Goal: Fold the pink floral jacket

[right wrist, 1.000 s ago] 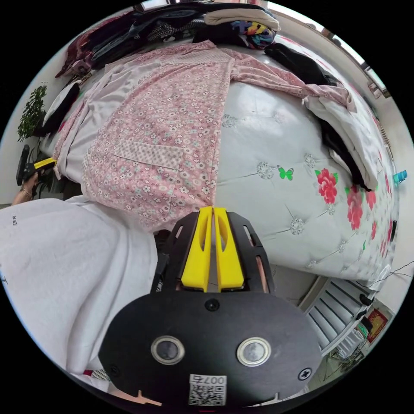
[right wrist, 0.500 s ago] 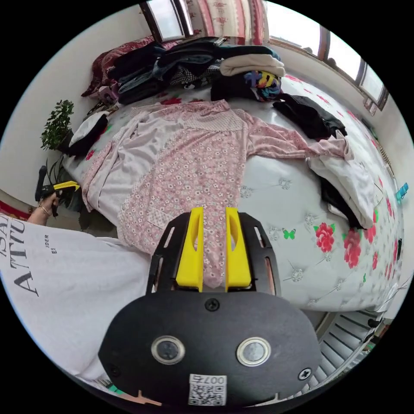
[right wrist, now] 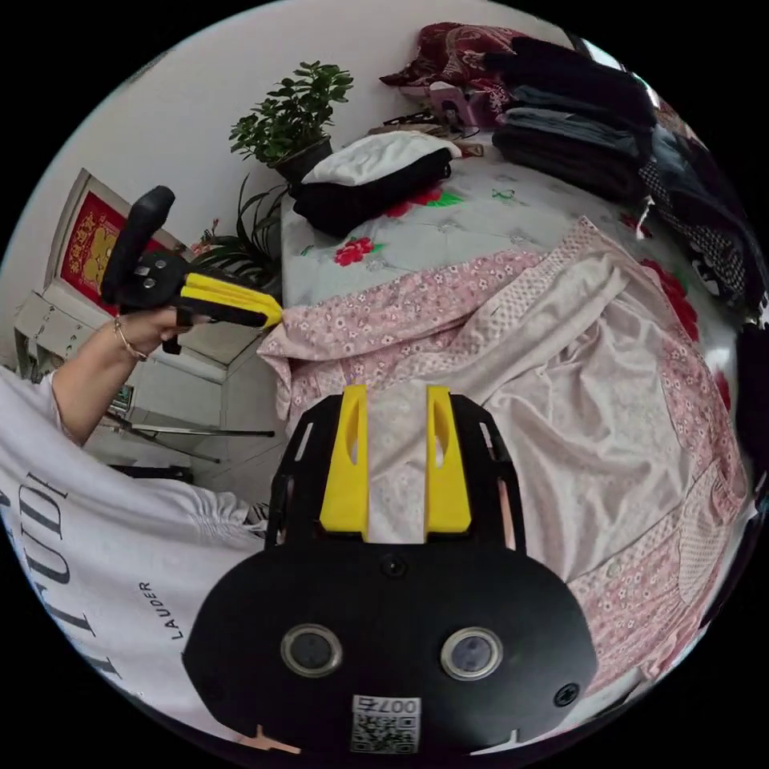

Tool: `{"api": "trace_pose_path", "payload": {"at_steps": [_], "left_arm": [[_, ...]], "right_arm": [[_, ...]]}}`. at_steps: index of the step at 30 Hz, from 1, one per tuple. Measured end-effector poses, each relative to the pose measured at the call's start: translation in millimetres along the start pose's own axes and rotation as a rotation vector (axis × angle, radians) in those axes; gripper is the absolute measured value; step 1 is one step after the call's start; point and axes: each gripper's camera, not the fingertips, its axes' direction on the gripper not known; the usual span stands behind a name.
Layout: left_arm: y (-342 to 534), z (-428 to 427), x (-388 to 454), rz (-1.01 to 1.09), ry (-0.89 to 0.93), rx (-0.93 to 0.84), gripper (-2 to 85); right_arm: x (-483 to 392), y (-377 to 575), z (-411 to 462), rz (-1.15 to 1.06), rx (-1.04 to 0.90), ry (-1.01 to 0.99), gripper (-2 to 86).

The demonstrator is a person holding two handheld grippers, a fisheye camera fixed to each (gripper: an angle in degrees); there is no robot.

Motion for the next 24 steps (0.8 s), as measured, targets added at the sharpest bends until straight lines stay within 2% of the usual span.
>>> {"api": "trace_pose_path", "payload": {"at_steps": [3,5,6,8,10,16,18,20,23,24], "left_arm": [[2,-30,-37,-0.077,-0.088,0.046,-0.8],[-2,-34,-80,-0.198,-0.277,0.061,-0.3],[-3,-32,-93,-0.245,-0.314,0.066,-0.2],[-14,-12,-136,-0.394,-0.326,0.049,2.9],[-28,5,-149,-0.449,-0.331,-0.016,6.9],[-12,1,-102,-0.411,-0.474,0.034,7.2],[3,-6,-75,-0.389,-0.453,0.089,6.8],[15,-7,-28,-0.289,-0.268,0.186,7.4],[11,26,34,-0.105,-0.014,0.130,9.9],[9,35,45,-0.072,0.005,0.103,10.2]], "right_arm": [[-4,-3,44,-0.038,-0.157,0.029,9.3],[4,10,40,-0.002,-0.098,0.032,9.0],[7,11,38,0.018,-0.102,0.021,9.0],[21,12,21,0.069,-0.073,-0.060,9.0],[30,6,0,0.090,0.003,-0.043,9.0],[46,-57,-29,0.103,0.116,0.052,8.8],[44,-80,-20,0.107,0.116,0.097,8.4],[46,-106,4,0.125,0.062,0.166,7.1],[59,-115,38,0.178,-0.068,0.227,3.5],[61,-113,39,0.192,-0.070,0.241,2.9]]}}
